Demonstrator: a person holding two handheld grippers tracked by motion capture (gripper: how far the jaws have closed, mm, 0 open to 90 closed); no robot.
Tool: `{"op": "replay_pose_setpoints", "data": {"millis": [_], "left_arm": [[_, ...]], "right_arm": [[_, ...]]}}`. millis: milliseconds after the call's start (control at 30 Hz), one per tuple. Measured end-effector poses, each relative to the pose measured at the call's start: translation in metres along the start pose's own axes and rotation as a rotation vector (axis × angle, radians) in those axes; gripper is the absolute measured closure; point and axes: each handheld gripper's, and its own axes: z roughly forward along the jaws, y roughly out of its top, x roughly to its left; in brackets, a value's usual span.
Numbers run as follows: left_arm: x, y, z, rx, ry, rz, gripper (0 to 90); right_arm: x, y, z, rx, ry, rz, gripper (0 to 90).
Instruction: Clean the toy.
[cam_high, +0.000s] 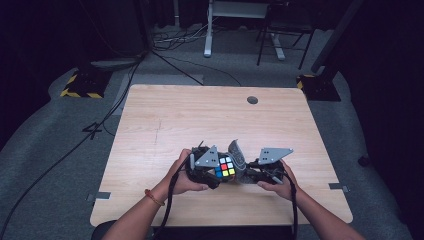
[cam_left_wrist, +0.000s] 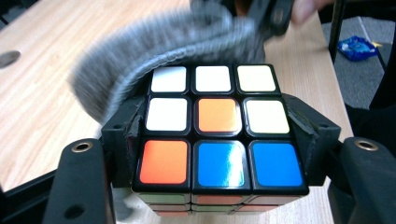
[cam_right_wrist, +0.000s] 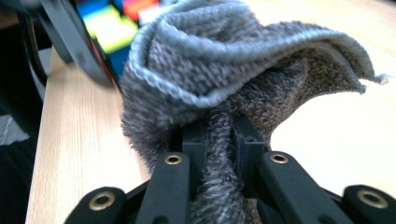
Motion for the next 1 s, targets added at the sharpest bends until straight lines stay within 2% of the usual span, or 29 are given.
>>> {"op": "replay_pose_setpoints", "data": {"millis": [133, 233, 400, 500, 567, 633, 733, 767, 800, 867, 1000], "left_arm": [[0.001, 0.000, -0.004, -0.017, 0.008, -0.004, 33.4], [0.002, 0.001, -0.005, -0.033, 0.006, -0.012, 33.4], [0.002, 0.000, -0.004, -0.013, 0.015, -0.008, 33.4], [0.002, -0.002, 0.002, 0.043, 0.039, 0.003, 33.4], [0.002, -0.005, 0.005, 0.049, 0.023, 0.001, 33.4], [0.002, -0.004, 0.006, 0.044, 0.015, -0.003, 33.4], [-0.003, -0.004, 0.010, 0.046, -0.004, -0.006, 33.4], [-0.005, -0.004, 0.013, 0.059, -0.011, 0.010, 33.5], [-0.008, -0.003, 0.015, 0.070, -0.008, 0.024, 33.4], [-0.011, -0.001, 0.017, 0.064, -0.024, 0.029, 33.4], [-0.008, 0.002, 0.010, 0.030, -0.016, 0.022, 33.5]], "right_arm": [[-0.001, -0.005, 0.008, 0.043, 0.040, 0.017, 78.9], [0.000, -0.006, 0.010, 0.052, 0.052, 0.021, 78.8], [0.005, -0.001, 0.002, 0.011, 0.028, -0.005, 78.8], [0.009, 0.003, -0.006, -0.024, 0.016, -0.026, 78.8], [0.011, 0.007, -0.013, -0.057, 0.022, -0.033, 78.8], [0.012, 0.010, -0.017, -0.070, 0.003, -0.056, 78.8], [0.010, 0.010, -0.019, -0.091, -0.019, -0.048, 78.8], [0.008, 0.010, -0.019, -0.098, -0.032, -0.039, 78.8], [0.006, 0.009, -0.019, -0.098, -0.046, -0.035, 78.8], [0.003, 0.008, -0.016, -0.074, -0.067, -0.032, 78.8], [0.001, 0.003, -0.011, -0.024, -0.057, -0.019, 78.8]]}}
